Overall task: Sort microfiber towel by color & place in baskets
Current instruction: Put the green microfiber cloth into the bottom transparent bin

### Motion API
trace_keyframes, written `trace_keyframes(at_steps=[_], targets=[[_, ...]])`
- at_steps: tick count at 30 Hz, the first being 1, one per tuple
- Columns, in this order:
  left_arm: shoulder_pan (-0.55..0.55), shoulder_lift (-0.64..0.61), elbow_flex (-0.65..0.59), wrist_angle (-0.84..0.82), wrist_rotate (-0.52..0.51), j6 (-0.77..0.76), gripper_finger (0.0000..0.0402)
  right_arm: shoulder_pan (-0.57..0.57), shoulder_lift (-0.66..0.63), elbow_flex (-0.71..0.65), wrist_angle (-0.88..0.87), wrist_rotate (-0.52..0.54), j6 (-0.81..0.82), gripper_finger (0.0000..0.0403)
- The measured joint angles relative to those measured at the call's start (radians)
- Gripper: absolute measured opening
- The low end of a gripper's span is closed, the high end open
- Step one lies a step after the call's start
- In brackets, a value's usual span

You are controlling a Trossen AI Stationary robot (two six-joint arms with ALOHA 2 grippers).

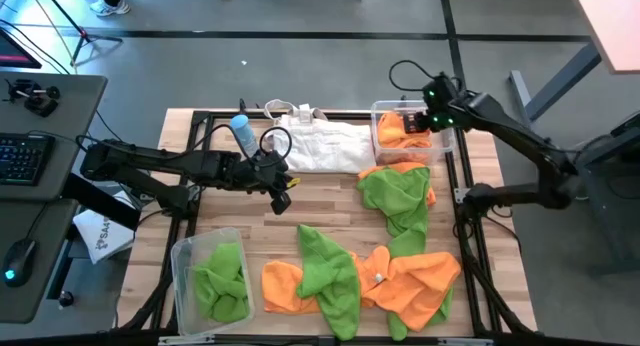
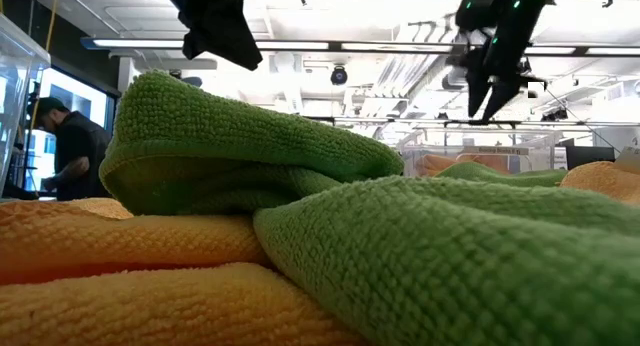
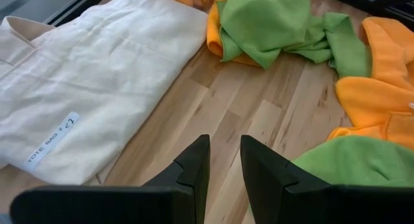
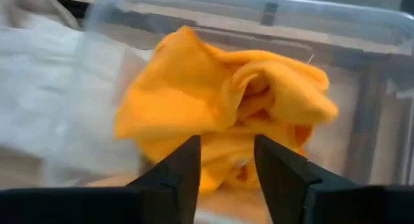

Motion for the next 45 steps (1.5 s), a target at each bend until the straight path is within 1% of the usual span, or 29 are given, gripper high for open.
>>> trace_keyframes(at_steps=[3,7,8,9,11,15,19,21,23,26,28,30,32,35,40,43,45], targets=[[0.0,0.0,0.0,0.0,-0.001,0.0,0.0074,0.048,-0.073,0.0,-0.032,0.002,0.071,0.0094],[-0.002,0.0,0.0,0.0,0.007,0.003,0.0074,0.146,-0.16,0.0,-0.052,0.001,0.167,0.0021],[-0.004,0.0,0.0,0.001,0.024,0.002,0.0074,0.179,-0.179,0.0,-0.054,0.002,0.185,0.0011],[-0.006,0.0,0.0,0.001,0.046,0.0,0.0074,0.213,-0.195,0.0,-0.057,0.004,0.209,0.0007],[-0.02,0.0,0.0,0.006,0.085,-0.002,0.0074,0.292,-0.22,0.0,-0.072,0.027,0.29,0.0013],[-0.076,0.009,0.018,0.008,0.098,-0.019,0.007,0.48,-0.242,0.0,-0.129,0.134,0.452,0.0003],[-0.125,0.047,0.079,0.0,0.112,-0.007,0.0045,0.655,-0.238,0.0,-0.112,0.212,0.575,0.0006],[-0.146,0.08,0.113,0.0,0.113,0.027,0.003,0.718,-0.238,0.0,-0.111,0.241,0.612,0.0002],[-0.16,0.116,0.15,0.0,0.136,0.068,0.0017,0.772,-0.238,0.0,-0.114,0.268,0.645,0.0002],[-0.176,0.169,0.199,0.001,0.208,0.118,0.0004,0.837,-0.238,0.0,-0.132,0.297,0.69,0.0001],[-0.183,0.205,0.224,0.004,0.263,0.142,0.0001,0.875,-0.238,0.0,-0.141,0.321,0.707,0.0001],[-0.19,0.238,0.236,0.01,0.297,0.168,0.0001,0.906,-0.238,0.0,-0.14,0.339,0.711,0.0001],[-0.195,0.27,0.237,0.036,0.302,0.184,0.0005,0.928,-0.238,0.0,-0.141,0.347,0.711,0.0001],[-0.194,0.32,0.238,0.063,0.304,0.199,0.0021,0.955,-0.236,0.0,-0.148,0.349,0.704,0.0],[-0.191,0.41,0.238,0.089,0.304,0.218,0.0075,1.003,-0.22,0.0,-0.175,0.34,0.703,0.0],[-0.191,0.469,0.238,0.156,0.265,0.291,0.0106,1.029,-0.202,0.0,-0.196,0.338,0.693,0.0],[-0.193,0.51,0.238,0.206,0.259,0.38,0.0118,1.039,-0.191,0.0,-0.198,0.338,0.676,0.0]])
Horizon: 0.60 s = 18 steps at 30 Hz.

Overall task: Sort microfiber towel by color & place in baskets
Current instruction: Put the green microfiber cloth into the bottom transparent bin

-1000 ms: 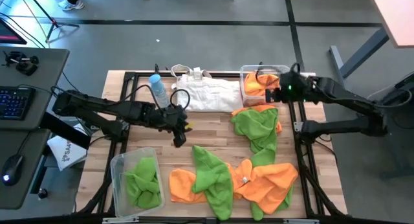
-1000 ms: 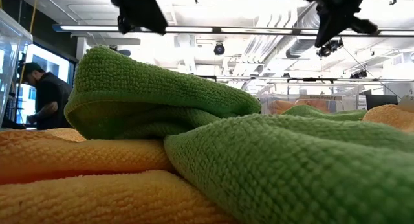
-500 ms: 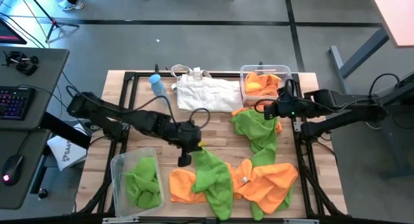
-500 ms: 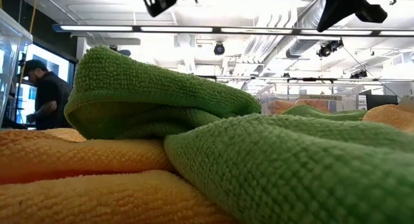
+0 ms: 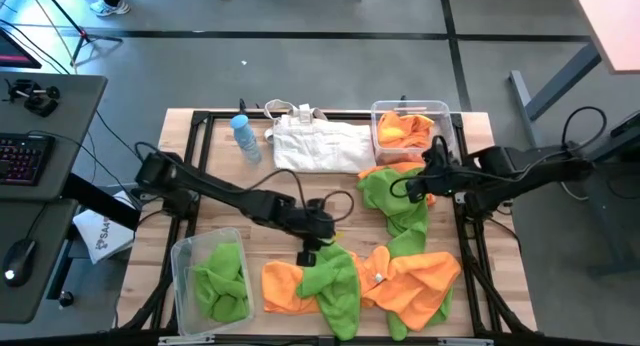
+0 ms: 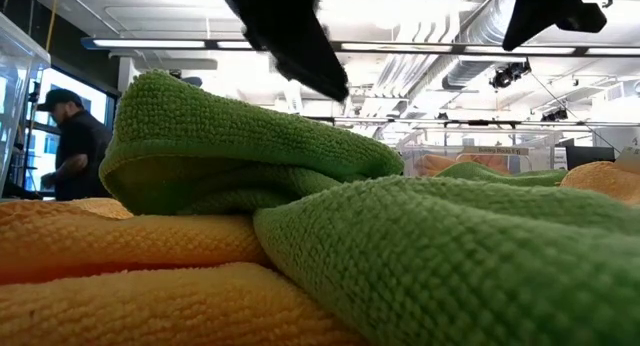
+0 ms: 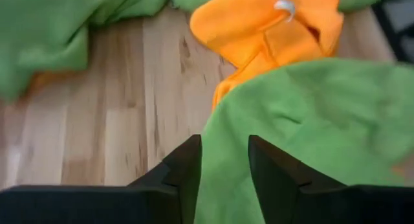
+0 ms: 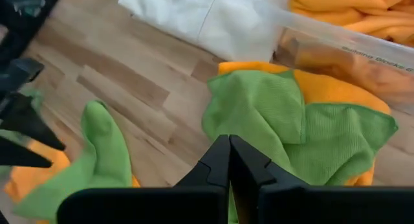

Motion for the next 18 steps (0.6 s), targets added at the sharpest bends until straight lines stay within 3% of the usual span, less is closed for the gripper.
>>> trace_keyframes(at_steps=[8,18], targets=[[0.003,0.137,0.0,0.096,0.0,0.258,0.0115,0.006,0.031,0.0,-0.002,-0.003,-0.05,0.0],[0.03,0.225,-0.001,0.044,0.027,0.271,0.0101,0.005,0.032,0.0,-0.003,0.014,-0.049,0.0]])
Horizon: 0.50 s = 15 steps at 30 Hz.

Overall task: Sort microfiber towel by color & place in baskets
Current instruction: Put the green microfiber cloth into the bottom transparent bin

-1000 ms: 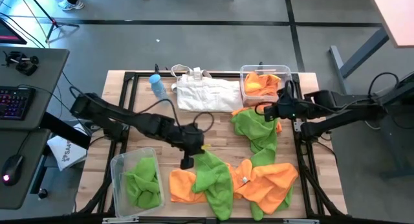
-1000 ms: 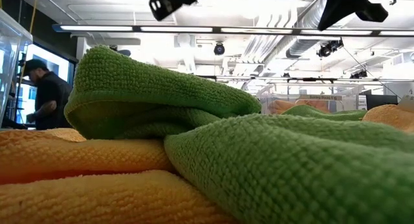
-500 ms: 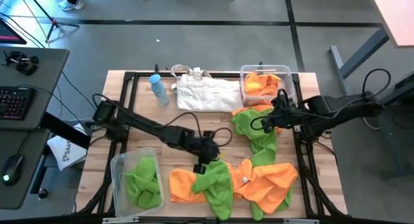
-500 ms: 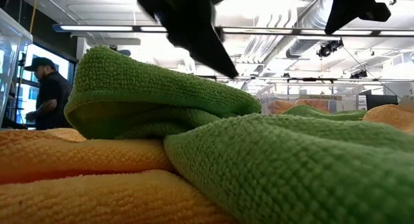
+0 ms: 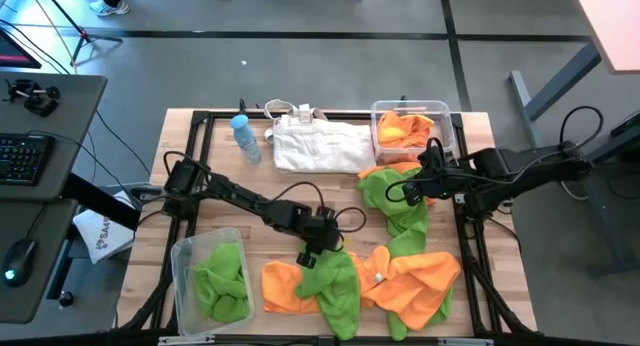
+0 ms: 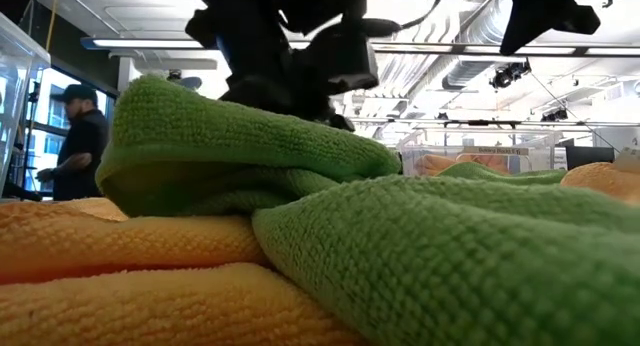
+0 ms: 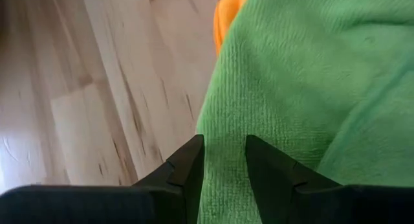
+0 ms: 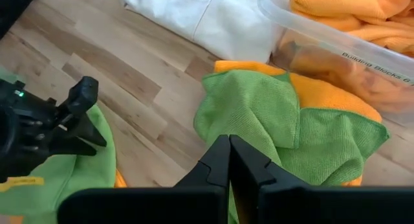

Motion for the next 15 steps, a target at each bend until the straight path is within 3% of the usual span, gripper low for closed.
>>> trace_keyframes(at_steps=[7,13,15], targets=[[0.02,-0.002,0.001,-0.142,0.012,-0.005,0.0087,0.0,0.0,0.0,0.0,0.027,0.004,0.0],[0.024,-0.01,0.001,-0.171,0.059,0.024,0.0012,0.0,0.0,0.0,0.006,0.052,0.004,0.0],[0.024,-0.019,0.016,-0.204,0.059,0.019,0.0007,0.0,0.0,0.0,0.008,0.055,0.004,0.0]])
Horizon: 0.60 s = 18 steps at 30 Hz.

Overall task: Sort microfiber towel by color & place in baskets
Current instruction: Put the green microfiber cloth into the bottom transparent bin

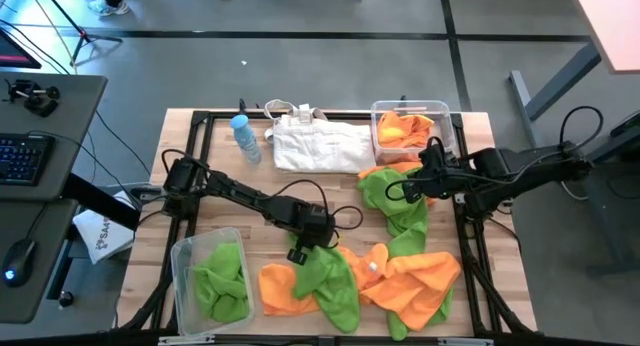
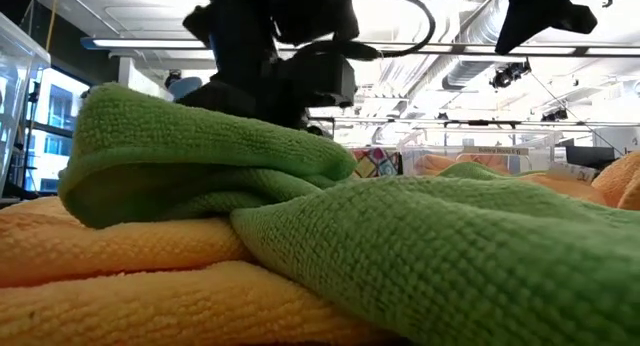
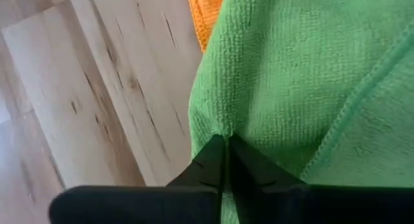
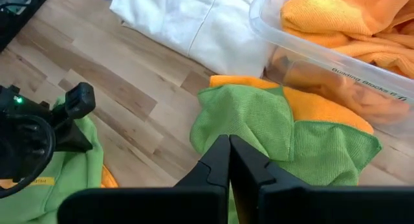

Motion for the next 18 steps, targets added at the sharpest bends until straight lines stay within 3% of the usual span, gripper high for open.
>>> trace_keyframes(at_steps=[8,18], targets=[[0.002,-0.118,0.158,-0.225,-0.093,0.042,0.0001,0.0,0.01,0.0,0.001,0.0,0.02,0.0],[-0.029,-0.388,0.287,-0.321,-0.108,-0.146,0.0,0.039,0.096,0.0,0.041,-0.056,0.056,0.0]])
